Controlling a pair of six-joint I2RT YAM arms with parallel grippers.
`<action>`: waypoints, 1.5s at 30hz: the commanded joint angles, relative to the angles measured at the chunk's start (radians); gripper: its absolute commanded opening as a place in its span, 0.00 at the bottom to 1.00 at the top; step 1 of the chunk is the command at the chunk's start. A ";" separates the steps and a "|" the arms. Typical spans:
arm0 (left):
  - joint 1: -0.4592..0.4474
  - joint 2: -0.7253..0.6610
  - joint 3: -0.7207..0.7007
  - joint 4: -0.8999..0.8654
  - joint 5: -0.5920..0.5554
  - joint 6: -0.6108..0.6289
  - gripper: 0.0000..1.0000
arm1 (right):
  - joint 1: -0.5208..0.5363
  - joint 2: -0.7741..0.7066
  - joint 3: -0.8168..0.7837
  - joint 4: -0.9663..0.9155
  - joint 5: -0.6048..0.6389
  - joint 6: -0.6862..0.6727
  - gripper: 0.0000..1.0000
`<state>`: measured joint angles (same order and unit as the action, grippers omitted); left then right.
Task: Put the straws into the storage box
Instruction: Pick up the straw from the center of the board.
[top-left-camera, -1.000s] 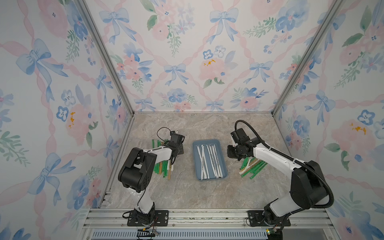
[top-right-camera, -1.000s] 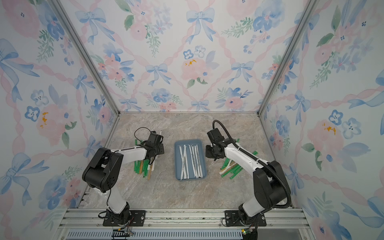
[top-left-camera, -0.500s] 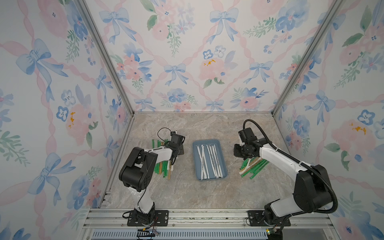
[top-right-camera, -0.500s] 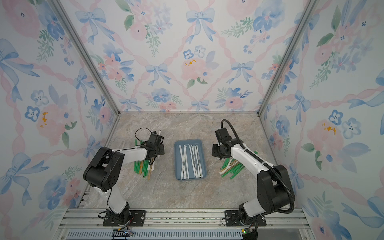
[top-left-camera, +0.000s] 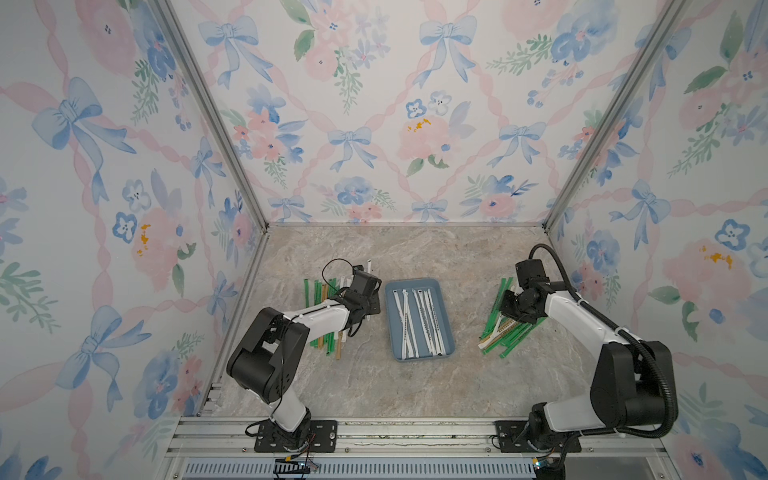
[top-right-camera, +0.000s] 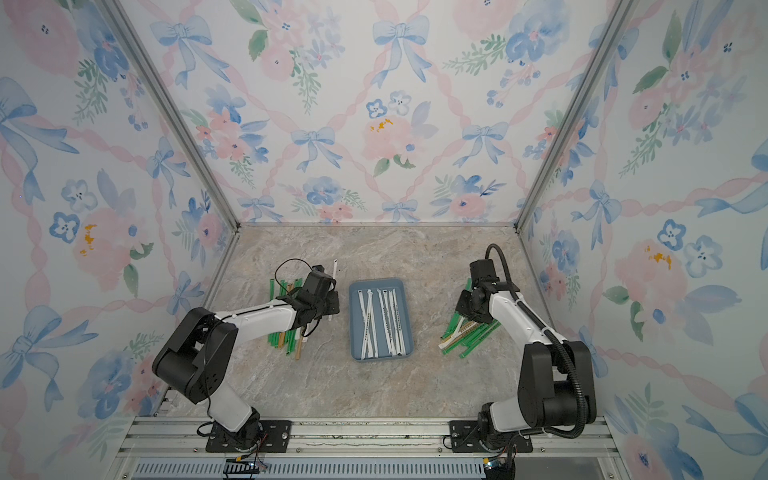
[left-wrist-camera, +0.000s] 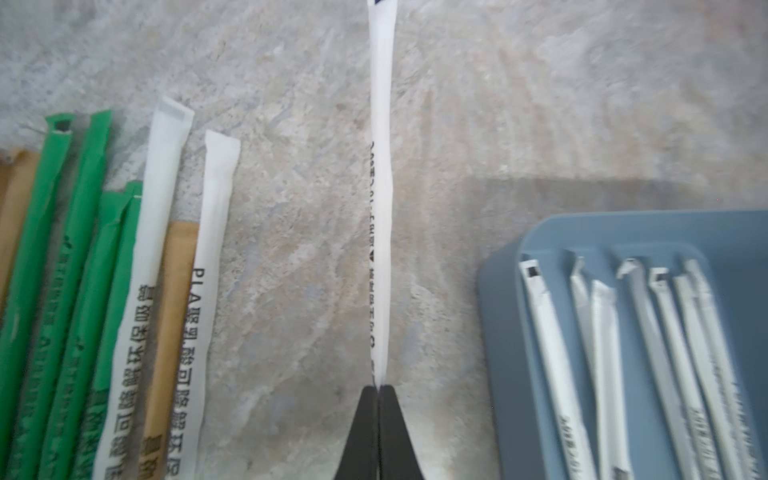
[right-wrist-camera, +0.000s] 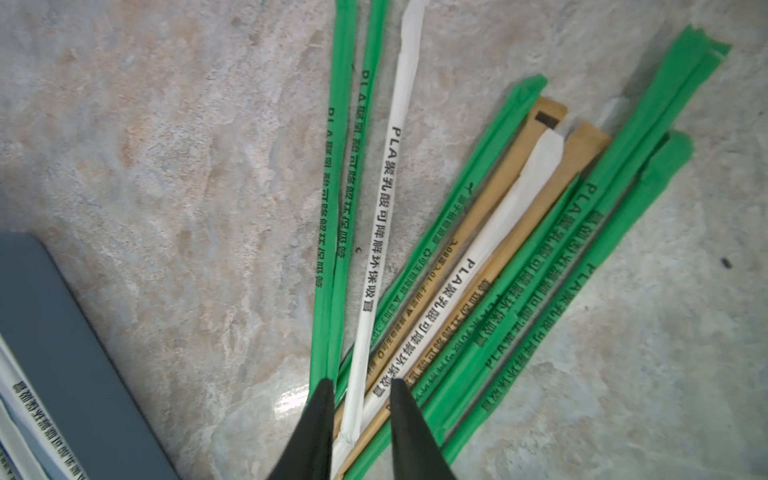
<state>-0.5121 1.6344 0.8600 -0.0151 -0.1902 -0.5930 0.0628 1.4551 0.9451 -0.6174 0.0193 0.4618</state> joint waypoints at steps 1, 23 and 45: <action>-0.039 -0.062 -0.006 -0.012 0.012 -0.062 0.00 | -0.024 0.016 -0.018 -0.012 -0.030 -0.018 0.26; -0.304 0.003 -0.001 0.006 0.048 -0.270 0.00 | -0.024 0.195 0.025 0.088 -0.037 -0.022 0.26; -0.327 0.042 0.005 0.004 0.053 -0.254 0.13 | -0.024 0.225 0.029 0.077 -0.033 -0.031 0.09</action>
<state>-0.8322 1.6741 0.8600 -0.0021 -0.1474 -0.8505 0.0456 1.6711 0.9630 -0.5156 -0.0250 0.4332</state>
